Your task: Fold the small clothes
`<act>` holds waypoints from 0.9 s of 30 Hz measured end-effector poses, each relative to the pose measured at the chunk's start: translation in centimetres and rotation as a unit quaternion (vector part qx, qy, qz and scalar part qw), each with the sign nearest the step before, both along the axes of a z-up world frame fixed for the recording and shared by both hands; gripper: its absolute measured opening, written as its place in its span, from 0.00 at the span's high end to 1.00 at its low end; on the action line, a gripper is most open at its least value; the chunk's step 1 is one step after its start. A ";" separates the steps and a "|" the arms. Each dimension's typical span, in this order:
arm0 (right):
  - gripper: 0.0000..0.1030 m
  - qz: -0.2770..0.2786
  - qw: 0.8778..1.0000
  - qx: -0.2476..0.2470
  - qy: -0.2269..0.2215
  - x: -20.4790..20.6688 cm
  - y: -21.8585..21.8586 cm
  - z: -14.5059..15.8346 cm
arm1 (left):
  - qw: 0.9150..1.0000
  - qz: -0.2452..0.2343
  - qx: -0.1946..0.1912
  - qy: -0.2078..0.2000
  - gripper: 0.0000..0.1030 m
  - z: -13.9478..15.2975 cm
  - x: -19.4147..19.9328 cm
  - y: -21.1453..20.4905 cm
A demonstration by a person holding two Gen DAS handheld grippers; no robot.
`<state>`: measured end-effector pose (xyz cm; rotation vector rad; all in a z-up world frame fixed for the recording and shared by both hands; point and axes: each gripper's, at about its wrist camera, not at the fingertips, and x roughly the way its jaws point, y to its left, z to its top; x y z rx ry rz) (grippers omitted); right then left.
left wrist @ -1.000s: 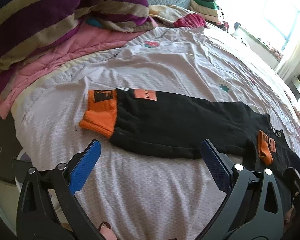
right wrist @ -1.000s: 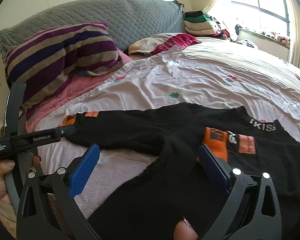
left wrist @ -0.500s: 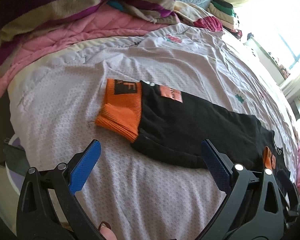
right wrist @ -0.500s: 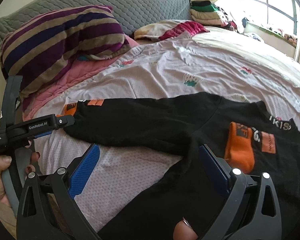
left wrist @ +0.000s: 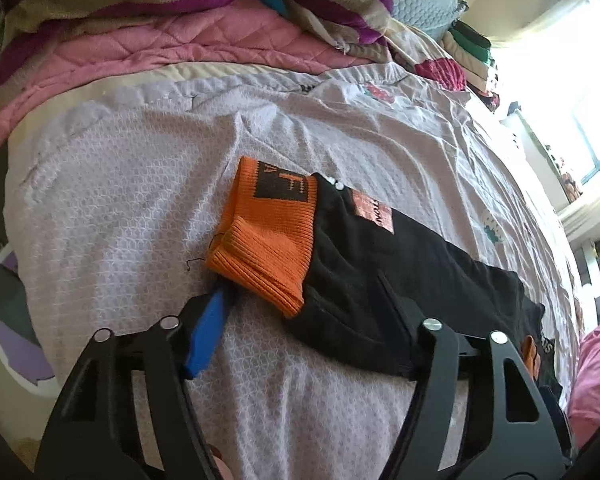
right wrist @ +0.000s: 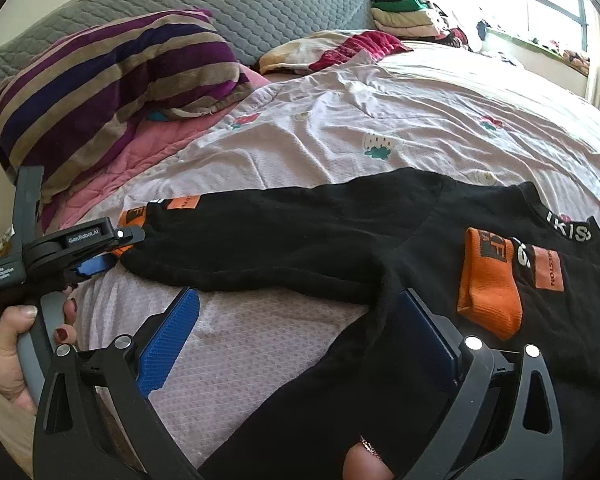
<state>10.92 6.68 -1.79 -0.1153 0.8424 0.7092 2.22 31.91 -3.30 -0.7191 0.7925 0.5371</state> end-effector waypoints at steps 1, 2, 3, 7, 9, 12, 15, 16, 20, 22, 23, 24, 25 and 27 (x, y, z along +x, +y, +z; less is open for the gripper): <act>0.05 -0.001 1.000 0.000 0.000 0.1 0.0 0.0 | 1.000 0.002 0.000 0.000 0.48 0.0 0.0 0.1; 0.05 -0.002 1.000 0.000 0.000 0.1 -0.1 -0.1 | 1.000 0.006 0.001 -0.003 0.50 0.0 0.0 0.2; 0.05 -0.002 1.000 -0.001 0.000 0.1 -0.1 -0.1 | 1.000 0.008 0.000 -0.006 0.56 0.0 0.1 0.3; 0.05 -0.004 1.000 -0.003 -0.002 0.2 -0.2 -0.1 | 1.000 0.020 -0.008 -0.008 0.70 -0.3 0.2 0.8; 0.05 -0.007 1.000 -0.001 0.001 0.4 -0.4 -0.2 | 1.000 0.022 -0.010 -0.008 0.73 -0.4 0.3 0.9; 0.05 -0.011 1.000 0.003 0.006 0.7 -0.7 -0.4 | 1.000 0.013 -0.010 -0.012 0.86 0.0 0.5 0.7; 0.05 -0.016 1.000 0.008 0.009 0.8 -1.1 -0.4 | 1.000 0.003 0.003 -0.023 0.93 1.2 0.8 0.0; 0.05 -0.018 1.000 0.010 0.010 0.8 -1.3 -0.4 | 1.000 0.000 0.003 -0.028 0.93 1.6 0.9 -0.2; 0.05 -0.028 0.999 0.018 0.011 0.9 -2.2 -0.2 | 0.998 -0.016 0.002 -0.056 0.97 3.2 1.2 -1.6; 0.05 -0.033 0.999 0.020 0.012 0.9 -2.8 -0.1 | 0.997 -0.027 0.006 -0.072 0.97 4.3 1.4 -2.5; 0.05 -0.036 0.999 0.021 0.012 1.0 -3.1 -0.1 | 0.996 -0.031 0.008 -0.078 0.97 4.6 1.4 -2.8; 0.05 -0.041 0.999 0.022 0.012 1.0 -3.5 0.0 | 0.996 -0.036 0.010 -0.083 0.97 5.0 1.6 -3.2; 0.05 -0.044 0.999 0.023 0.011 1.0 -3.9 0.0 | 0.995 -0.040 0.011 -0.088 0.97 5.4 1.7 -3.6; 0.05 -0.055 0.998 0.025 0.007 1.0 -5.0 0.2 | 0.994 -0.052 0.009 -0.100 0.97 6.1 2.0 -4.4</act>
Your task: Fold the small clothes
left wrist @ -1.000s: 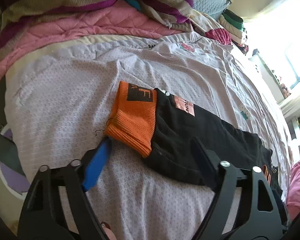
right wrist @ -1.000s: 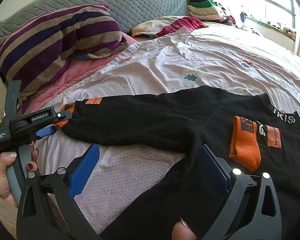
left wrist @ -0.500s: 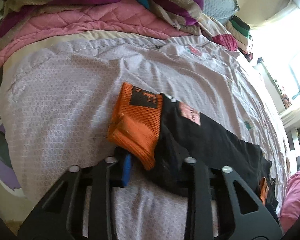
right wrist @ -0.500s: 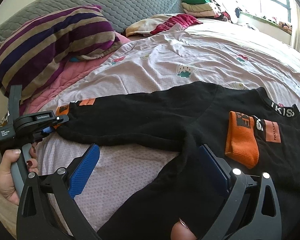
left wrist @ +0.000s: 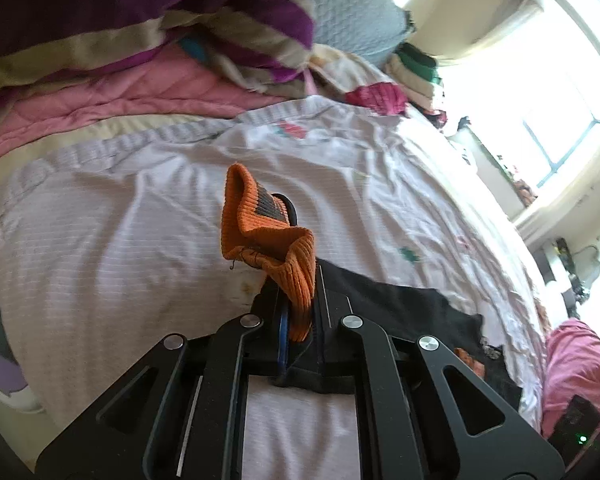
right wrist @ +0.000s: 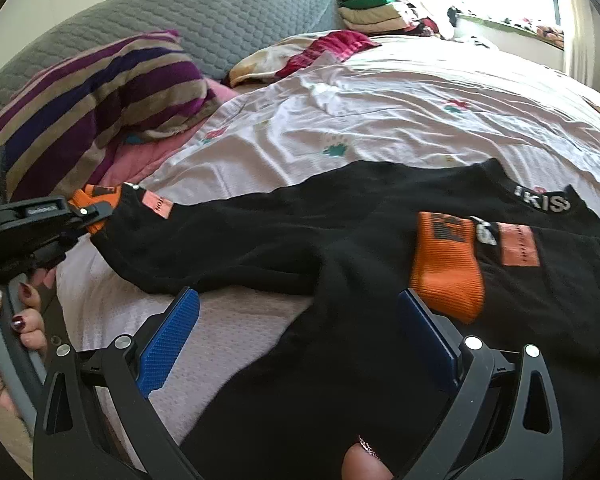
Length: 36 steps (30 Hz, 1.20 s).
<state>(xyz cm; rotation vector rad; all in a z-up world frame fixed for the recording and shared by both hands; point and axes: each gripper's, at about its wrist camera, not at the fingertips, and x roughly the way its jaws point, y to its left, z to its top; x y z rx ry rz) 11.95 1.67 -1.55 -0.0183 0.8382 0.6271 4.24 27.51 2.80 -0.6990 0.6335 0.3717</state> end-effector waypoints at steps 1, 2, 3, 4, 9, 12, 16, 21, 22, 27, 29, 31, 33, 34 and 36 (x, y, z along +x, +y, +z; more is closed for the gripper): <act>0.05 -0.004 1.000 0.000 -0.001 0.1 -0.3 0.1 | 1.000 -0.004 0.001 -0.003 0.97 0.2 0.2 -0.3; 0.05 -0.013 1.000 0.001 -0.003 0.1 -1.0 0.2 | 1.000 -0.009 0.004 -0.006 0.97 0.5 0.5 -0.8; 0.05 -0.019 1.000 0.001 -0.004 0.2 -1.5 0.2 | 1.000 -0.012 0.005 -0.008 0.97 0.7 0.6 -1.1; 0.05 -0.026 1.000 0.000 -0.005 0.2 -2.0 0.3 | 1.000 -0.015 0.006 -0.010 0.97 0.8 0.7 -1.5; 0.05 -0.065 0.998 0.001 -0.010 0.6 -4.9 0.6 | 0.999 -0.039 0.002 -0.025 0.97 1.6 1.5 -3.4; 0.05 -0.087 0.996 0.000 -0.019 0.5 -6.5 1.1 | 0.998 -0.056 0.003 -0.038 0.97 2.1 1.9 -4.7; 0.05 -0.111 0.993 0.005 -0.026 0.4 -8.6 1.6 | 0.996 -0.078 -0.002 -0.052 0.97 2.6 2.5 -6.3; 0.05 -0.139 0.990 0.017 -0.028 0.3 -11.0 1.9 | 0.993 -0.106 -0.007 -0.059 0.97 2.6 3.6 -8.4; 0.05 -0.143 0.989 0.020 -0.027 0.2 -11.5 1.9 | 0.992 -0.110 -0.010 -0.059 0.97 2.5 3.7 -8.6; 0.05 -0.166 0.985 0.029 -0.028 0.1 -13.3 2.1 | 0.989 -0.139 -0.011 -0.058 0.97 2.2 4.5 -10.5; 0.05 -0.175 0.984 0.029 -0.028 0.0 -14.0 2.1 | 0.986 -0.153 -0.001 -0.062 0.97 2.4 4.6 -11.6; 0.05 -0.185 0.982 0.030 -0.028 -0.1 -14.7 2.1 | 0.985 -0.163 0.007 -0.064 0.97 2.6 4.8 -12.5; 0.05 -0.195 0.980 0.028 -0.029 -0.2 -15.4 2.1 | 0.983 -0.172 0.007 -0.064 0.97 2.6 5.0 -13.1; 0.05 -0.201 0.979 0.028 -0.029 -0.4 -15.8 2.0 | 0.982 -0.179 0.007 -0.063 0.97 2.5 5.2 -13.5; 0.05 -0.216 0.976 0.029 -0.028 -0.5 -16.9 2.0 | 0.980 -0.189 0.008 -0.061 0.97 2.4 5.4 -14.2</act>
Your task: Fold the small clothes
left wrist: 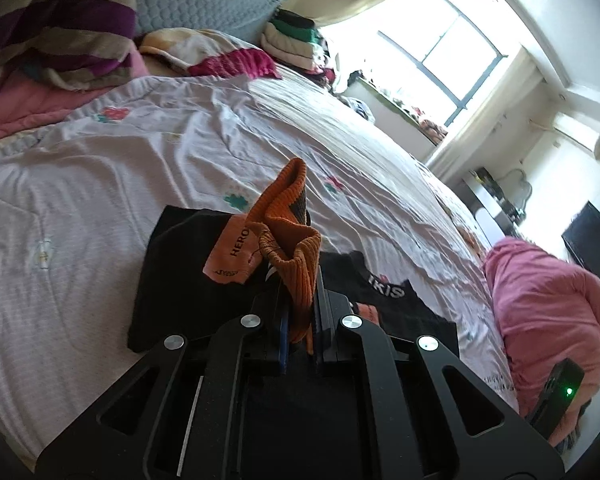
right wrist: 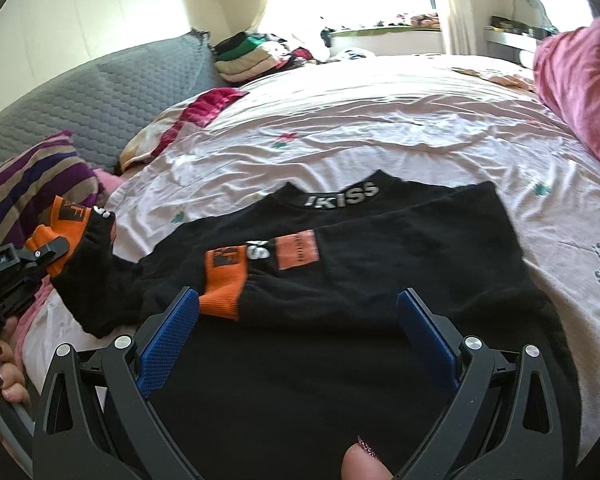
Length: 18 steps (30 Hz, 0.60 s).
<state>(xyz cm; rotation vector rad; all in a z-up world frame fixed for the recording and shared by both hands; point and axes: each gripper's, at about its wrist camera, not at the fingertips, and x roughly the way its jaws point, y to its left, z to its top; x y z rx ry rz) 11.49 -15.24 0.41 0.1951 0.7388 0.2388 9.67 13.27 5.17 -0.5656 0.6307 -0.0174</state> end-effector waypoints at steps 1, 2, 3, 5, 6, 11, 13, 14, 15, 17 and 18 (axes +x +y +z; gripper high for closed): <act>0.05 -0.006 1.000 0.002 0.001 0.0 -0.5 0.0 | 1.000 -0.005 0.001 0.001 0.97 -0.1 0.1 -0.5; 0.05 -0.012 1.000 0.004 0.001 -0.1 -1.0 -0.1 | 1.000 -0.013 0.004 0.002 0.97 -0.2 0.3 -1.0; 0.05 -0.022 1.000 0.008 0.001 -0.2 -1.7 -0.1 | 1.000 -0.017 0.006 0.003 0.97 -0.2 0.4 -1.3; 0.05 -0.033 0.999 0.011 0.001 -0.3 -2.7 -0.2 | 0.999 -0.031 0.013 0.005 0.97 -0.4 0.7 -2.3; 0.05 -0.043 0.999 0.013 0.001 -0.4 -3.4 -0.2 | 0.999 -0.038 0.017 0.007 0.97 -0.5 0.8 -2.7; 0.05 -0.074 0.997 0.023 0.007 -0.5 -5.8 -0.7 | 0.996 -0.076 0.027 0.028 0.97 -1.7 1.6 -5.2; 0.05 -0.087 0.996 0.028 0.008 -0.6 -7.0 -0.8 | 0.995 -0.092 0.030 0.038 0.97 -2.4 1.9 -6.2; 0.05 -0.091 0.995 0.031 0.008 -0.7 -7.4 -0.8 | 0.994 -0.100 0.034 0.042 0.97 -2.7 2.0 -6.7; 0.05 -0.093 0.995 0.032 0.009 -0.7 -7.6 -0.9 | 0.993 -0.106 0.038 0.045 0.97 -2.8 2.2 -7.2; 0.05 -0.100 0.994 0.035 0.009 -0.8 -8.4 -1.0 | 0.990 -0.120 0.047 0.050 0.96 -3.1 2.3 -8.1; 0.05 -0.103 0.994 0.038 0.010 -0.8 -8.7 -1.0 | 0.990 -0.125 0.050 0.050 0.95 -3.2 2.3 -8.4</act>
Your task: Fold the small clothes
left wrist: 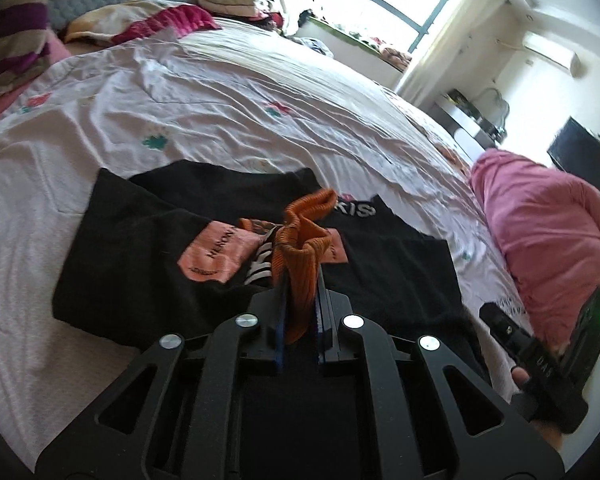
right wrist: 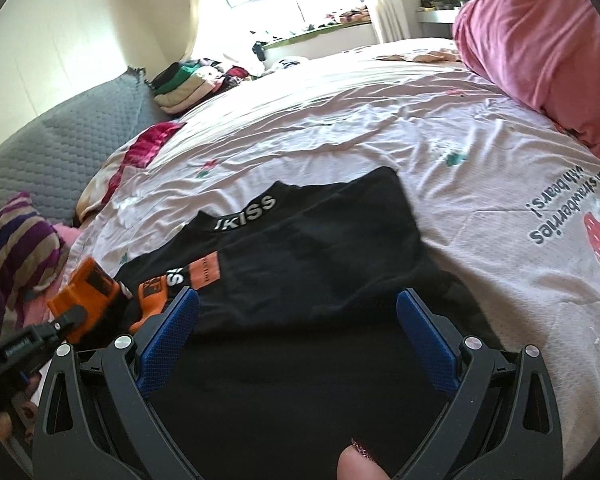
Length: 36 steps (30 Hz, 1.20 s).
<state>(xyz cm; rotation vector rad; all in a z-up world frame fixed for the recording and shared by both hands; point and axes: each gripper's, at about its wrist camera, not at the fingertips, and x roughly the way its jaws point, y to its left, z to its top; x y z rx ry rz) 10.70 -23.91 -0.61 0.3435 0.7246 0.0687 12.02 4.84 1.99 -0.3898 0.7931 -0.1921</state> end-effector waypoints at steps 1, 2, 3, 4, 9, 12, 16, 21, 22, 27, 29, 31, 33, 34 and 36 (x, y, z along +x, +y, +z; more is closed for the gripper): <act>0.05 -0.004 1.000 0.003 0.001 0.0 -0.3 -0.1 | 1.000 -0.004 0.005 0.001 0.95 -0.1 0.0 -0.4; 0.05 -0.007 1.000 0.005 0.001 0.0 -0.6 -0.1 | 1.000 -0.007 0.008 0.002 0.95 -0.2 0.1 -0.7; 0.05 -0.011 1.000 0.008 0.003 0.0 -0.9 -0.2 | 1.000 -0.010 0.009 0.003 0.95 -0.3 0.1 -0.9; 0.05 -0.014 1.000 0.010 0.003 0.0 -1.1 -0.2 | 1.000 -0.013 0.009 0.006 0.95 -0.5 0.2 -1.1; 0.05 -0.023 0.999 0.021 0.011 0.0 -2.0 -0.7 | 0.999 -0.048 0.001 0.025 0.84 -1.3 0.6 -2.3; 0.05 -0.020 0.999 0.024 0.015 0.1 -1.9 -1.0 | 0.997 -0.068 -0.014 0.032 0.82 -1.5 0.7 -2.8; 0.05 -0.011 0.999 0.024 0.020 0.2 -1.4 -1.2 | 0.996 -0.080 -0.017 0.026 0.54 -0.9 0.3 -3.1; 0.05 0.013 0.999 0.021 0.031 0.6 0.2 -1.7 | 0.998 -0.056 -0.003 0.015 0.37 0.0 0.0 -2.1; 0.05 0.020 0.999 0.021 0.033 0.7 0.7 -1.8 | 0.999 -0.049 0.007 0.013 0.32 0.2 0.0 -1.9; 0.05 0.067 0.996 0.033 0.050 1.0 3.8 -2.7 | 0.999 0.007 0.048 0.011 0.13 0.9 -0.1 0.3; 0.05 0.090 0.994 0.038 0.055 1.1 5.4 -2.9 | 0.998 0.030 0.060 0.012 0.09 0.9 -0.1 1.3; 0.05 0.116 0.990 0.039 0.065 1.2 7.4 -3.3 | 0.996 0.047 0.070 0.018 0.09 0.9 0.0 2.2; 0.05 0.134 0.988 0.039 0.070 1.3 9.1 -3.6 | 0.995 0.060 0.071 0.026 0.09 0.7 0.0 3.1; 0.05 0.143 0.986 0.038 0.074 1.4 9.9 -3.8 | 0.995 0.063 0.068 0.029 0.09 0.7 0.0 3.6; 0.05 0.158 0.984 0.036 0.080 1.6 11.3 -4.0 | 0.994 0.073 0.068 0.034 0.09 0.7 -0.1 4.5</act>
